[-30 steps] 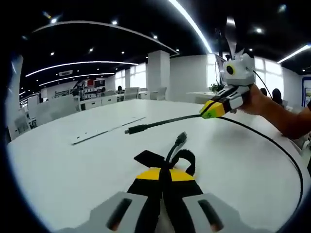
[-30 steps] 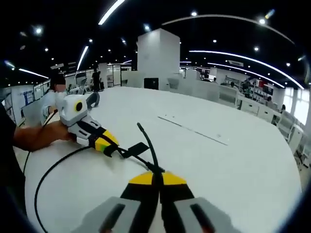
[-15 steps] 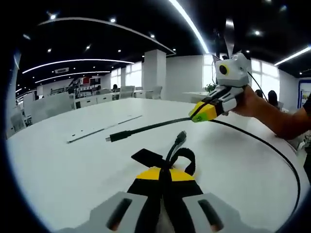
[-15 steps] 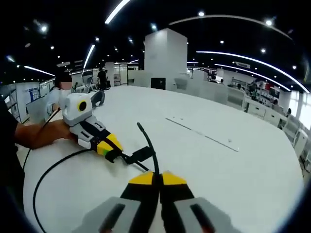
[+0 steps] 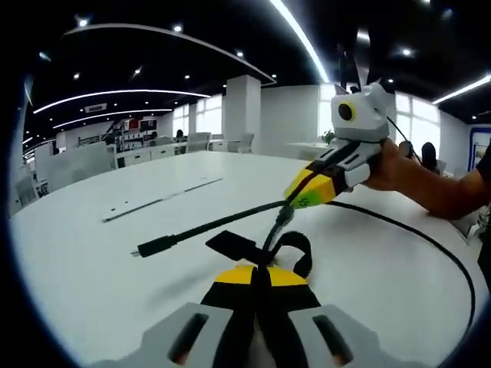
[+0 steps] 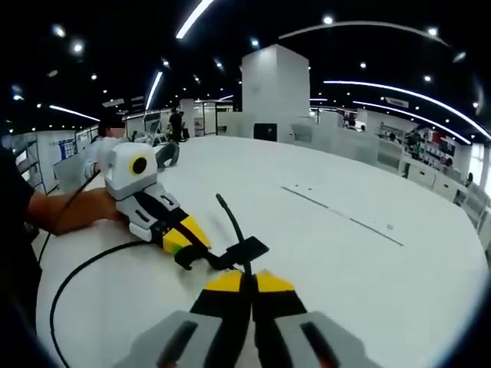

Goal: Find the charging cable on the desk, coil it up and secure with Velcro.

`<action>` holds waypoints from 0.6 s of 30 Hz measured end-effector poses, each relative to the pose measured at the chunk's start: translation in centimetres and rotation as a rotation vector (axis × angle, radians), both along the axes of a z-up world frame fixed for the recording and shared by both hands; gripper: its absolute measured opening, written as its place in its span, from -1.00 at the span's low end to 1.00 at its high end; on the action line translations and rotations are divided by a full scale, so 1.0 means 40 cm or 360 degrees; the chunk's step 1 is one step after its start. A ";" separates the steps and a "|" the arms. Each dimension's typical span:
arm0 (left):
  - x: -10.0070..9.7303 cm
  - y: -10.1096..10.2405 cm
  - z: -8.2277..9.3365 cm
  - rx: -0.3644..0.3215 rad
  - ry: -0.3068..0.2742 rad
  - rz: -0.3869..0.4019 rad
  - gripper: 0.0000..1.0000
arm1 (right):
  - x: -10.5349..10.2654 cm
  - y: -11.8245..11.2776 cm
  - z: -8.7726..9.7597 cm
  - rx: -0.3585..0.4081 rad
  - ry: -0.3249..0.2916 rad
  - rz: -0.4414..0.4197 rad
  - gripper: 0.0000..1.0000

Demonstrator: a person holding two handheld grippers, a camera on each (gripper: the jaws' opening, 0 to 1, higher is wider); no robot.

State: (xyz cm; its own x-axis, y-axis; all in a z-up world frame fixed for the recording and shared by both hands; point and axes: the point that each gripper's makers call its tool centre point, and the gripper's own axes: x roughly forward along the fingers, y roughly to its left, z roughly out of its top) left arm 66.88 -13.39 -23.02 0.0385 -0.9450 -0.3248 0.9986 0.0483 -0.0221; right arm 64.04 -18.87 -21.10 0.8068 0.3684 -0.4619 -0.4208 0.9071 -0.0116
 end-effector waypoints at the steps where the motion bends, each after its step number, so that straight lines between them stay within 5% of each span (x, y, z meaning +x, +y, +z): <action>1: 0.000 0.001 -0.001 0.0000 0.0000 0.0001 -0.91 | 0.003 0.007 -0.003 0.0000 0.0001 0.0012 -0.91; 18: 0.002 0.000 -0.003 0.0001 -0.0019 -0.0003 -0.91 | 0.022 0.035 -0.035 -0.0027 0.0005 0.0070 -0.91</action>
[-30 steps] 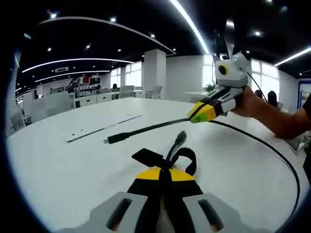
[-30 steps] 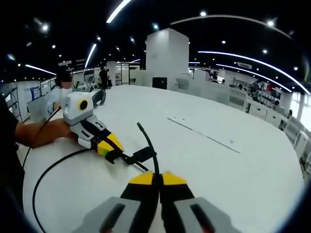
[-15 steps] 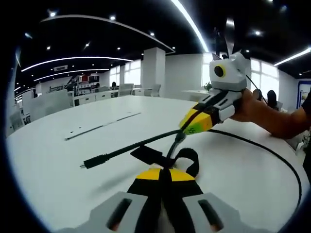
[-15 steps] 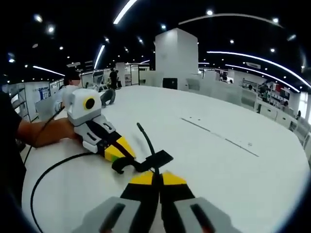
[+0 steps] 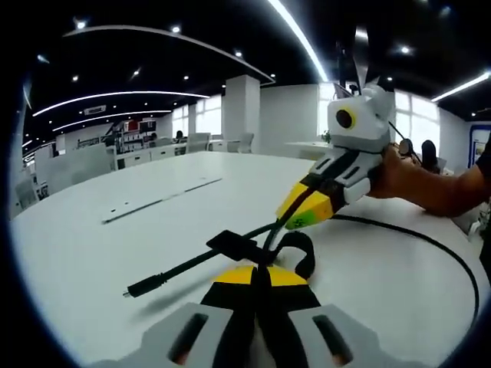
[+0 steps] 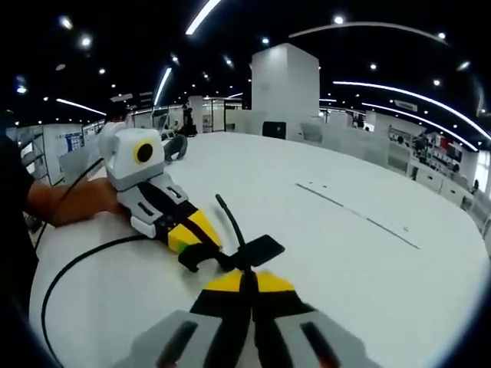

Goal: Find the charging cable on the desk, coil it up and secure with Velcro.

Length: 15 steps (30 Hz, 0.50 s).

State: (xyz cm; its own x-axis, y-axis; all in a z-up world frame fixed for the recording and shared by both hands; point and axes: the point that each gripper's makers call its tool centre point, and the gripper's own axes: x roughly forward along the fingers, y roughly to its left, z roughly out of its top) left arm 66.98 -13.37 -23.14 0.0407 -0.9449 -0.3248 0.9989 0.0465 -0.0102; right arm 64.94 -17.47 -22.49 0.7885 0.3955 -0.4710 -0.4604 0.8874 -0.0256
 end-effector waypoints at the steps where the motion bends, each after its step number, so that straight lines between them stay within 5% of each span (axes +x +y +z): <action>1: 0.000 -0.002 -0.002 0.0001 0.0001 0.0000 -0.91 | 0.000 0.001 -0.002 0.0000 0.0001 0.0003 -0.91; 15: 0.000 -0.015 -0.017 0.0002 0.0008 0.0005 -0.91 | 0.005 0.013 -0.037 0.0004 0.0031 0.0039 -0.91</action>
